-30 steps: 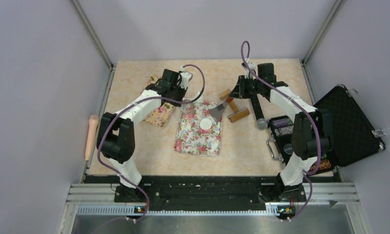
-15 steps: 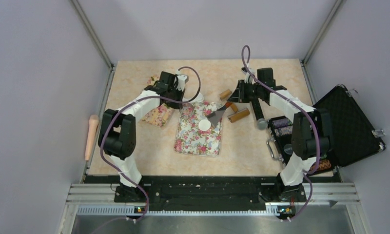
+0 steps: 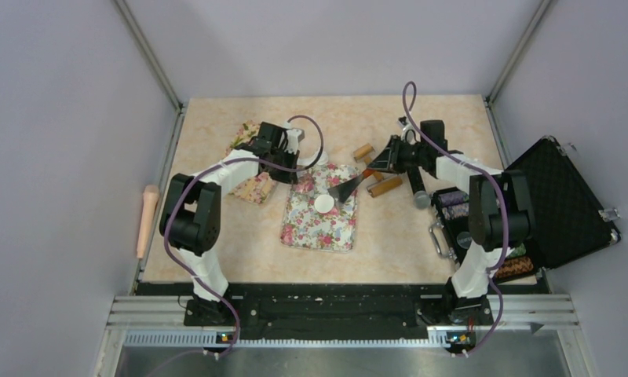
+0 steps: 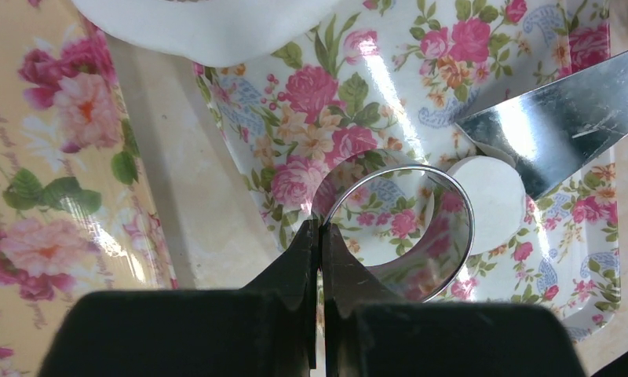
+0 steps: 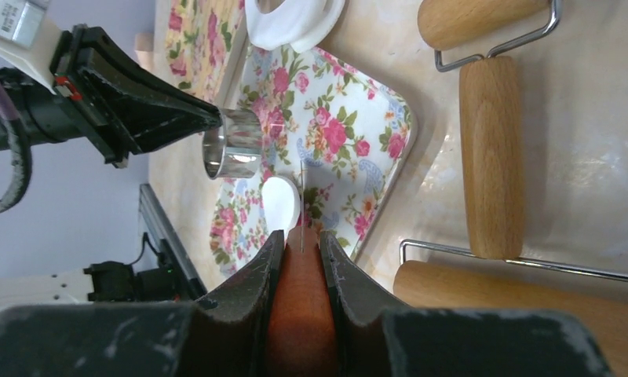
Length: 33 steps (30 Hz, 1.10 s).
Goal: Roll out the dumpling wrappers from the dough
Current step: Place the dumpling mold on the work surface.
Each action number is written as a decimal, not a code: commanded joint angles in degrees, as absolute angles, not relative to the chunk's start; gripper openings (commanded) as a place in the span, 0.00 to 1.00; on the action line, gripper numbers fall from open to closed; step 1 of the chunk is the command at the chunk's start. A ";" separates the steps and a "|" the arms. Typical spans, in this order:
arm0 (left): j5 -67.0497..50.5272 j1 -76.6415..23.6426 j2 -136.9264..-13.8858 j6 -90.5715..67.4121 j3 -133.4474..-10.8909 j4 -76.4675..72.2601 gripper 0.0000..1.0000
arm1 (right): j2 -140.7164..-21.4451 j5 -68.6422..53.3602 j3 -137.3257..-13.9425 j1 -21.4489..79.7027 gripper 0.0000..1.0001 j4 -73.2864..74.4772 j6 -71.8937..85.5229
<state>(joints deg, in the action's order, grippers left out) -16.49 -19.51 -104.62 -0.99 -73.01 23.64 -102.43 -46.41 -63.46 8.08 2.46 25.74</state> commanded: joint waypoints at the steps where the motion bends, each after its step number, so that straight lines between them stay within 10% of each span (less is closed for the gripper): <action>1: -19.99 -19.56 -101.53 -1.05 -71.90 21.41 0.00 | -102.56 -50.88 -60.92 7.73 0.00 -9.09 34.85; 33: -21.16 -18.61 -101.27 -4.39 -69.92 17.38 0.00 | -108.70 -51.74 -59.87 9.87 0.00 -14.12 39.63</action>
